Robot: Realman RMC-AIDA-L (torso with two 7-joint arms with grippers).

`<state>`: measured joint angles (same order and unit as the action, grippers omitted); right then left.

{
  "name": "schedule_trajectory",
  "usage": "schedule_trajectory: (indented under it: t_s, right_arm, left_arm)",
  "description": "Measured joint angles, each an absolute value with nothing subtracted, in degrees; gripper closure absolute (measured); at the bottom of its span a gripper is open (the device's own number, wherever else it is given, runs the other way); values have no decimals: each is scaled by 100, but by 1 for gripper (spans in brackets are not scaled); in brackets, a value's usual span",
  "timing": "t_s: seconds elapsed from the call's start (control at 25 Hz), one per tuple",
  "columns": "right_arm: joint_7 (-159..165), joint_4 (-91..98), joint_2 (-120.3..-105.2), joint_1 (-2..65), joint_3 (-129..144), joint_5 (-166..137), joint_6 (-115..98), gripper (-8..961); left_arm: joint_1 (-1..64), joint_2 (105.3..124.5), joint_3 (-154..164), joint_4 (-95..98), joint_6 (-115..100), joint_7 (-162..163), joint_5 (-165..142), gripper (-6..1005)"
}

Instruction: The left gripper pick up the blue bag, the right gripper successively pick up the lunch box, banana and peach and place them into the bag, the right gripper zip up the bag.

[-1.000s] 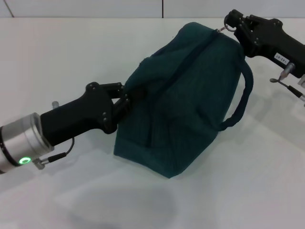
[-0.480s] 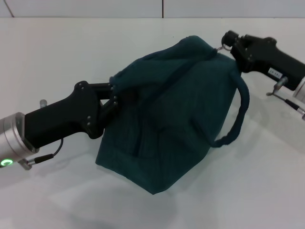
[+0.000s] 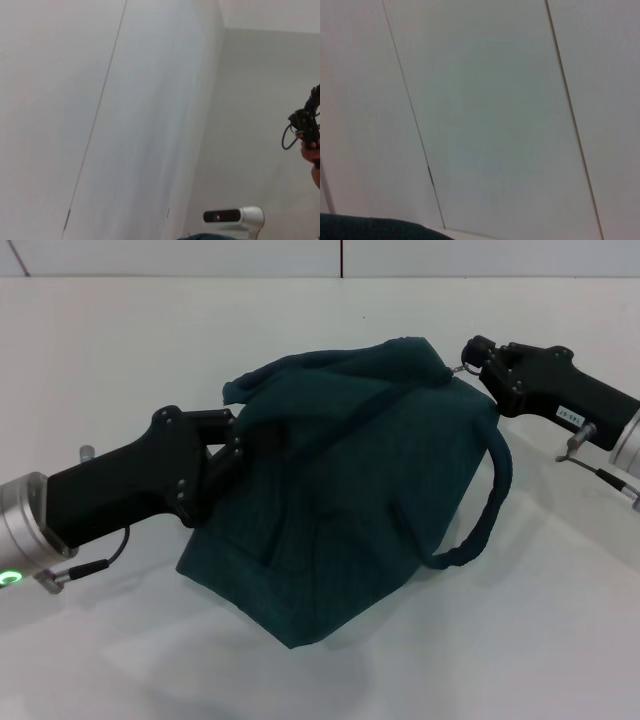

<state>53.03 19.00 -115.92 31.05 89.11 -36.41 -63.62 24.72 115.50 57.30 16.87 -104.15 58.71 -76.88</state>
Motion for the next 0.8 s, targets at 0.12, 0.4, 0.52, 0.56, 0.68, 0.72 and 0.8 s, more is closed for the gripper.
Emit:
schedule_trajectory:
  t_s: [0.12,0.4,0.52,0.56,0.68,0.72,0.8]
  right_arm:
    - [5253,1904,-11591,3084,8887,-3640,-6342,935]
    - [5047,1854,-11585,3097,9033,-3680,-6364,935]
    - [4915,1811,-11571,3028,8820,-3619,-6610,935]
    - [4907,1794,-11564,2981,8762,-3611,-6811,936]
    - [4816,1824,-11562,2840,8704,-3591,-7243,936]
    - [4749,1835,-11570,2813,8665,-3574,-7226,936]
    - [4652,1822,-11578,2805,8609,-3561,-7056,936]
  left_arm:
    - [2459,11549,5728,1687,-10416,5921,-7650,901]
    - [2413,11554,5708,1664,-10396,5921,-7343,893]
    - [2401,11553,5705,1634,-10369,5944,-7200,890]
    - [2399,11558,5697,1617,-10327,5946,-7153,888]
    - [2385,11603,5645,1607,-10198,5929,-7125,885]
    - [2382,11614,5630,1607,-10173,5926,-7128,884]
    - [2380,11618,5623,1605,-10161,5933,-7133,881]
